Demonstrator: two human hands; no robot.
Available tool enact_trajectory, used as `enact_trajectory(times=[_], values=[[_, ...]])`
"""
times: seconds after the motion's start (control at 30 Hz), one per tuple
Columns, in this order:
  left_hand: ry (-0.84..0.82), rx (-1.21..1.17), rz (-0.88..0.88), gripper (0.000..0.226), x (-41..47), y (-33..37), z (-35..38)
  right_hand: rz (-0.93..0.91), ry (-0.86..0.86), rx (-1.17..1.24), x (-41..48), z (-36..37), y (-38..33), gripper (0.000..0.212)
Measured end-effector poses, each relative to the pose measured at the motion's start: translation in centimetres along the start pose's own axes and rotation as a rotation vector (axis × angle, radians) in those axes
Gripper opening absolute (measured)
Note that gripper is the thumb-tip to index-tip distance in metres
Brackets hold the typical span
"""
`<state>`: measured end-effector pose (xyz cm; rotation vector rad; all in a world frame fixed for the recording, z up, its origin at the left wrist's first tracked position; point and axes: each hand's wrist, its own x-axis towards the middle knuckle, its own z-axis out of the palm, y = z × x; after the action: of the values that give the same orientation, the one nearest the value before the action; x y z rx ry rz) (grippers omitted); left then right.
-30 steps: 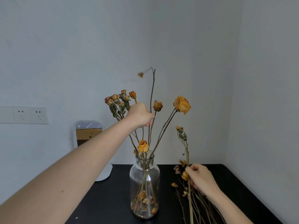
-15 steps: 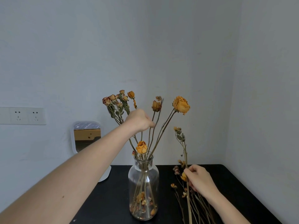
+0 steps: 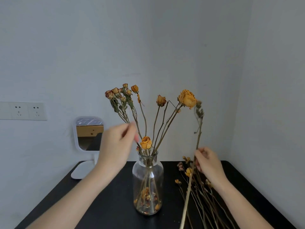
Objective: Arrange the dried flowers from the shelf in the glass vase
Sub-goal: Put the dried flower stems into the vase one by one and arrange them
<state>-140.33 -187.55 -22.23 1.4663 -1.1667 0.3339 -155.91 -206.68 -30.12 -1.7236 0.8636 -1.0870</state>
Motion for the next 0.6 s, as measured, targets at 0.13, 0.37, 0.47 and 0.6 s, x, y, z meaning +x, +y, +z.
enact_trajectory(times=[0.13,0.37,0.47,0.6], values=[[-0.100,0.046,-0.228,0.038,-4.5,-5.8,0.1,-0.102,0.087,0.133,1.1,-0.5,-2.7,0.010],[-0.568,-0.105,-0.505,0.049,-2.0,-10.5,4.6,-0.284,0.255,0.250,2.5,-0.7,-5.9,0.015],[-0.600,-0.180,-0.489,0.040,-1.1,-11.0,6.1,-0.348,0.314,0.299,2.6,-1.1,-6.4,0.018],[-0.519,-0.214,-0.505,0.042,-1.0,-11.8,7.2,-0.414,0.334,0.345,3.0,-1.5,-6.9,0.019]])
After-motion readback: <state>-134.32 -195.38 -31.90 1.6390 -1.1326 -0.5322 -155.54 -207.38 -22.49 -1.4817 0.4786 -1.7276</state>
